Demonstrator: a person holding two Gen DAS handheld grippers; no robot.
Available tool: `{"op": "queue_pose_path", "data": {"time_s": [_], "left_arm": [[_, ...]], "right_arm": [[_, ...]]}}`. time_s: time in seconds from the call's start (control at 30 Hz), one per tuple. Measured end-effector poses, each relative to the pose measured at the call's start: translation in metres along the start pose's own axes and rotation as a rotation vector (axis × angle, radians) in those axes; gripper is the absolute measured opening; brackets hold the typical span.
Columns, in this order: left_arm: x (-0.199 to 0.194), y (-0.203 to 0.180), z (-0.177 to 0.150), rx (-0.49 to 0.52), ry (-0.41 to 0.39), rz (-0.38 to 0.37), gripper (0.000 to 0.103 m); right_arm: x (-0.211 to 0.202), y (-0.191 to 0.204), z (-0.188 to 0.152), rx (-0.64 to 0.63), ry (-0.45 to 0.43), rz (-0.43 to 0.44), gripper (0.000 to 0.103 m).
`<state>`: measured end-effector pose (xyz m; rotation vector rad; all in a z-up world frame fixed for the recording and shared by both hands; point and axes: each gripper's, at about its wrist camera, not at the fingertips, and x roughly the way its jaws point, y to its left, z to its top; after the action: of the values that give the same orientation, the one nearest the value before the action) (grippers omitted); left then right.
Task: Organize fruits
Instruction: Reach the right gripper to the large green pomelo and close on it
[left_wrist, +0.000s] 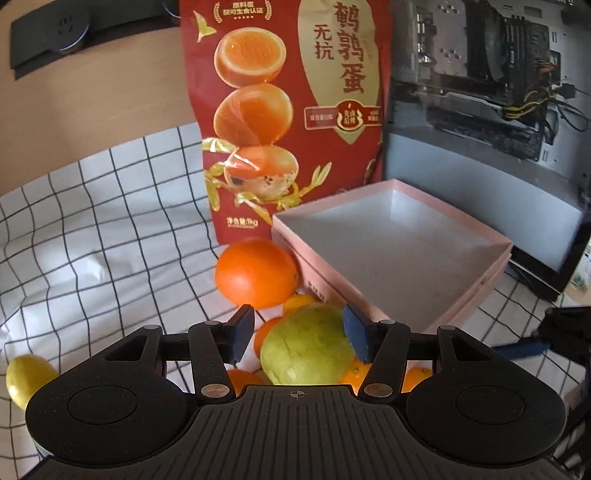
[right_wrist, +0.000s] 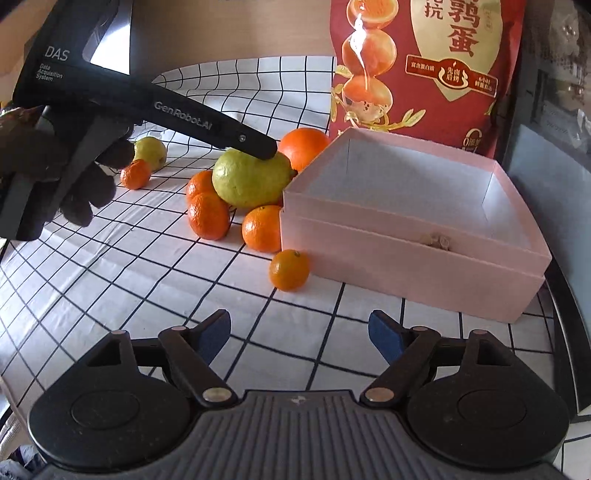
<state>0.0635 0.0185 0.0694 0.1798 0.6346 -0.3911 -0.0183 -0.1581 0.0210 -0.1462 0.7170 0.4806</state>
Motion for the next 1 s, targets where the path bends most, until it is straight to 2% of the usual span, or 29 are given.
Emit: {"op": "queue_pose_path", "data": {"time_s": [0.13, 0.2, 0.3, 0.4, 0.5, 0.6, 0.67, 0.77, 0.87, 1.0], "left_arm": [[-0.012, -0.008, -0.025, -0.002, 0.018, -0.021, 0.055], [-0.018, -0.015, -0.043, -0.027, 0.025, -0.079, 0.054], [-0.034, -0.028, -0.069, -0.031, -0.011, -0.098, 0.052], [-0.052, -0.023, -0.088, -0.140, -0.049, -0.063, 0.052], [-0.066, -0.005, -0.105, -0.304, -0.118, 0.054, 0.049], [-0.070, 0.025, -0.123, -0.542, -0.165, 0.052, 0.049], [-0.070, 0.037, -0.132, -0.640, -0.187, 0.051, 0.049], [-0.081, 0.046, -0.145, -0.680, -0.250, 0.105, 0.049], [-0.093, 0.052, -0.153, -0.703, -0.296, 0.088, 0.049], [-0.101, 0.058, -0.157, -0.721, -0.313, 0.098, 0.049]], "right_arm": [[-0.001, -0.004, -0.004, 0.004, -0.001, -0.008, 0.083], [-0.002, -0.004, -0.007, 0.006, -0.013, -0.009, 0.083], [-0.002, 0.000, -0.008, -0.009, -0.027, -0.008, 0.083], [-0.001, 0.011, -0.005, -0.042, -0.046, -0.017, 0.083], [-0.006, 0.025, 0.005, -0.095, -0.107, -0.012, 0.083], [-0.008, 0.040, 0.032, -0.136, -0.161, 0.023, 0.083], [0.001, 0.049, 0.059, -0.140, -0.159, 0.053, 0.086], [0.027, 0.063, 0.088, -0.174, -0.131, 0.020, 0.086], [0.059, 0.073, 0.102, -0.210, -0.082, -0.031, 0.086], [0.076, 0.074, 0.096, -0.196, -0.012, 0.013, 0.081]]}}
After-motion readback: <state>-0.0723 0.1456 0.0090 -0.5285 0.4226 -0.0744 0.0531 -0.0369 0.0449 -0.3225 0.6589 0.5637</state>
